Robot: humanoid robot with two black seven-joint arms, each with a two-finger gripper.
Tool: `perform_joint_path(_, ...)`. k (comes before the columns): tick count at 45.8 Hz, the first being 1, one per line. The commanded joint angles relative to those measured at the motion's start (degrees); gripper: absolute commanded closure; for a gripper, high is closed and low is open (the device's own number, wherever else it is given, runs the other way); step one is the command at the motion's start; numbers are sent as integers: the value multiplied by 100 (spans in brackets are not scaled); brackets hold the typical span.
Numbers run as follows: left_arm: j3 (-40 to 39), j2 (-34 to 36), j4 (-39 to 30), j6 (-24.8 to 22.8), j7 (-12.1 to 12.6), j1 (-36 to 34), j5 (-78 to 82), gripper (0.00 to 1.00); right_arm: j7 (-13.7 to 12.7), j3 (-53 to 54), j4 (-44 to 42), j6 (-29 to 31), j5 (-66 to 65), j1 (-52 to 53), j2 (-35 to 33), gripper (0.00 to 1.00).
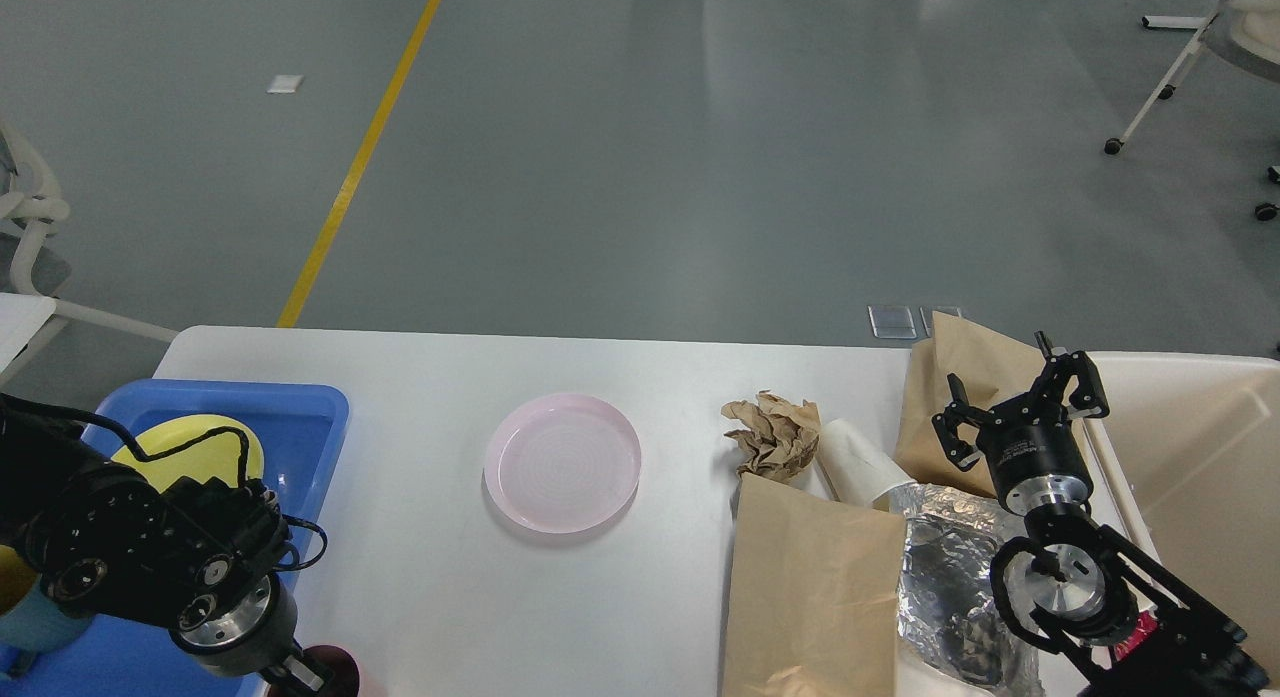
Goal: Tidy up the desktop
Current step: 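Grasp the pink mug with the left gripper, then lift the pink mug and set it down on the blue tray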
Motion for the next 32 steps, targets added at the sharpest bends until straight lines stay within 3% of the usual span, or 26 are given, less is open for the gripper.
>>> perform_joint_path(1,11,18,-4,-33,-18,-43,-9,100,0,-5,0,0,0,0,0,0)
perform_joint_path(15,187,62,-65,-190,-35,-702,-686,100,0,4,0,0,0,0,0,0)
perform_joint_path(32,415,0,-197,-1921,-62,-2494,-2118,100,0,4,0,0,0,0,0,0)
